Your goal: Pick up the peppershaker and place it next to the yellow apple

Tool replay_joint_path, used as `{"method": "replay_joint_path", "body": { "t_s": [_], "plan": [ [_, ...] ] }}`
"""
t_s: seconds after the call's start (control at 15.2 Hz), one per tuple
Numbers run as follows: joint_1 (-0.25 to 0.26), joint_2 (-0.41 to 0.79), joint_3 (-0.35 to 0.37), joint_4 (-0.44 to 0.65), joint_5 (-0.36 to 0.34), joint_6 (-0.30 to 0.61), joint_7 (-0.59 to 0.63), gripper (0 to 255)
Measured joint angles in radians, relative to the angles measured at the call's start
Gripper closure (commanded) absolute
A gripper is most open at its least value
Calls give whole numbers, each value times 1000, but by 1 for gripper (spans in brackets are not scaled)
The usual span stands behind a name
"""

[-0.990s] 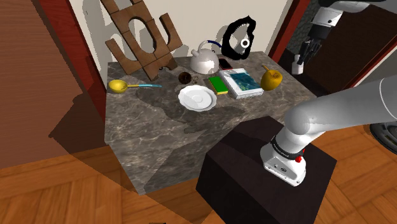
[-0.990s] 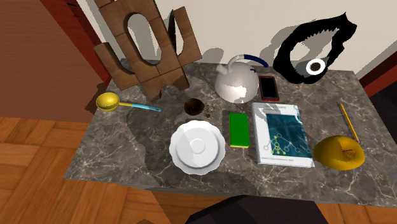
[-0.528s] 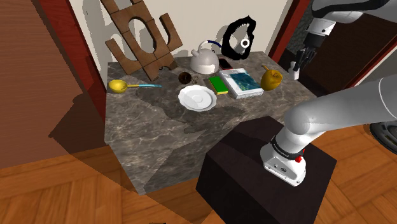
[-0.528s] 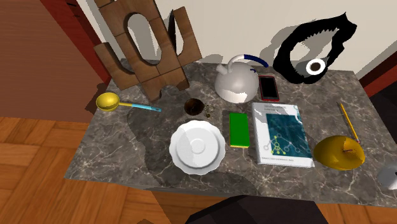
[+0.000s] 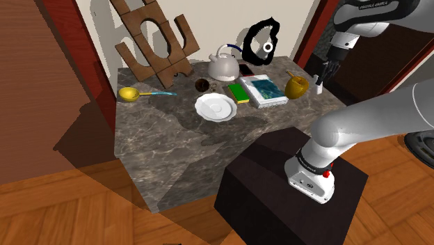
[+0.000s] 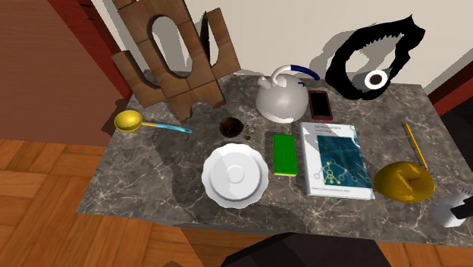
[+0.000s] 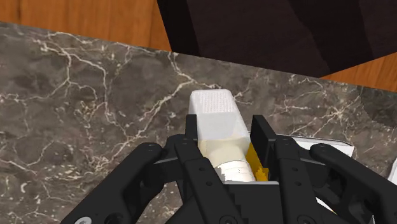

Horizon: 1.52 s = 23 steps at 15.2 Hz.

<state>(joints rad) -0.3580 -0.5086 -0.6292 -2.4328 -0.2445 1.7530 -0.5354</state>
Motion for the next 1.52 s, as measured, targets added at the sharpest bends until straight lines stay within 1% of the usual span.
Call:
{"method": "replay_joint_path", "body": {
  "t_s": [0.92, 1.39, 1.45, 1.52],
  "plan": [
    [11, 95, -69, -126, -7, 217, -28, 255],
    [16, 108, -75, -132, -3, 235, -31, 255],
    [16, 108, -75, -132, -3, 235, -31, 0],
    [16, 108, -75, -132, -3, 236, -31, 0]
  ]
}}
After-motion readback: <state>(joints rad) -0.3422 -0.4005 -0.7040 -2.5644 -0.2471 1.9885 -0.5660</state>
